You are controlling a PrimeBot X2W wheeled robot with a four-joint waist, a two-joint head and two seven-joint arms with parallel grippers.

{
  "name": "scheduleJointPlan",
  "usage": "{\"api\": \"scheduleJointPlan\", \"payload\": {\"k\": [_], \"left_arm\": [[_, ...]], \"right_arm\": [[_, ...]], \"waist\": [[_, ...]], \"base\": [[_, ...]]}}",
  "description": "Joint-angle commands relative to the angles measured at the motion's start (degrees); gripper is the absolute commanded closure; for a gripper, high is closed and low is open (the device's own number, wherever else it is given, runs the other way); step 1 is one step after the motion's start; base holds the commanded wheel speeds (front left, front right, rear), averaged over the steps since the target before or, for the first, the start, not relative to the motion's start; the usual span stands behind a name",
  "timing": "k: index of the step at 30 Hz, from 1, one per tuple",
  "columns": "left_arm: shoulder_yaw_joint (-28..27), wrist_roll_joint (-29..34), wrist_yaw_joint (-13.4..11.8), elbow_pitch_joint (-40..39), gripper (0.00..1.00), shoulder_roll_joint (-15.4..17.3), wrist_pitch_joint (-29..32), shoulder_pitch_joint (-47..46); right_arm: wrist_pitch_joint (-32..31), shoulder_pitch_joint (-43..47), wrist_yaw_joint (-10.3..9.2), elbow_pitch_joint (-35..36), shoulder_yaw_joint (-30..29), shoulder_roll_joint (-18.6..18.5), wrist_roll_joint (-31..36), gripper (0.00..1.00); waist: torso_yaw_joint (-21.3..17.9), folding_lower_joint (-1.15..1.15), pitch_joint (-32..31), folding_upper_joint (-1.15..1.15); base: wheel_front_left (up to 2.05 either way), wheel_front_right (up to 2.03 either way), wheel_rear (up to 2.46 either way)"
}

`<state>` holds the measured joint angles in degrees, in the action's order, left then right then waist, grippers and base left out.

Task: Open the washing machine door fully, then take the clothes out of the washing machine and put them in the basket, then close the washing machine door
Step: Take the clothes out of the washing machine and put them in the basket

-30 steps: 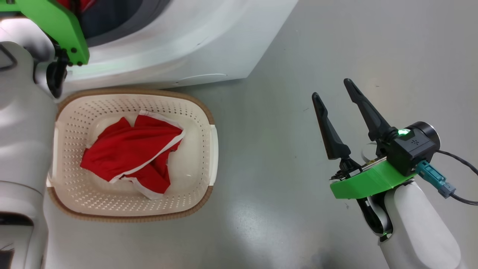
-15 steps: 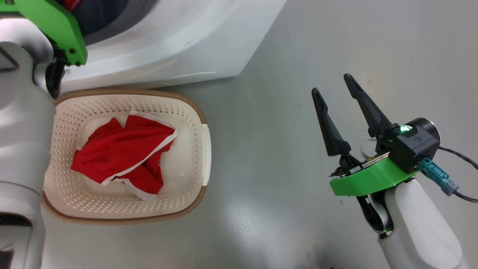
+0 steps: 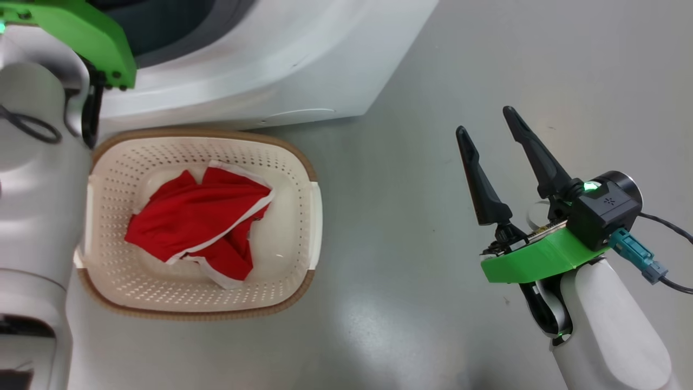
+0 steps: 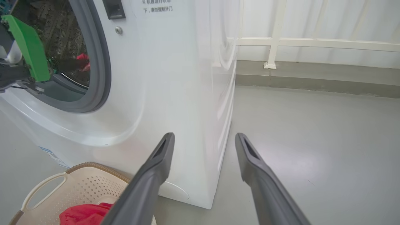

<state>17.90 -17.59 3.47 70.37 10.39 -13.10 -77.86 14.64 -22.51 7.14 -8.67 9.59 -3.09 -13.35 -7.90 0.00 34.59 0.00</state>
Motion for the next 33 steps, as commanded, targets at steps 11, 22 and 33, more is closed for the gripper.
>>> {"api": "scheduleJointPlan", "payload": {"k": [11,22,33], "left_arm": [[-0.59,1.31,-2.06,-12.6,1.0,1.99,-1.87,9.03],[-5.22,2.29,-4.03,-34.07,1.0,1.93,-1.89,24.93],[-7.72,4.1,-5.03,-46.99,1.0,1.28,-1.89,36.59]], "right_arm": [[0.36,2.5,0.35,0.48,0.05,-0.37,2.0,0.0],[0.36,4.86,0.35,-0.32,-0.57,-1.2,2.04,0.0],[0.36,7.17,0.35,-0.55,-1.3,-1.0,2.07,0.0]], "waist": [[3.91,0.0,-3.96,0.0],[6.02,0.0,-9.75,0.0],[7.52,0.0,-14.3,0.0]], "base": [[0.0,0.0,0.0],[0.0,0.0,0.0],[0.0,0.0,0.0]]}}
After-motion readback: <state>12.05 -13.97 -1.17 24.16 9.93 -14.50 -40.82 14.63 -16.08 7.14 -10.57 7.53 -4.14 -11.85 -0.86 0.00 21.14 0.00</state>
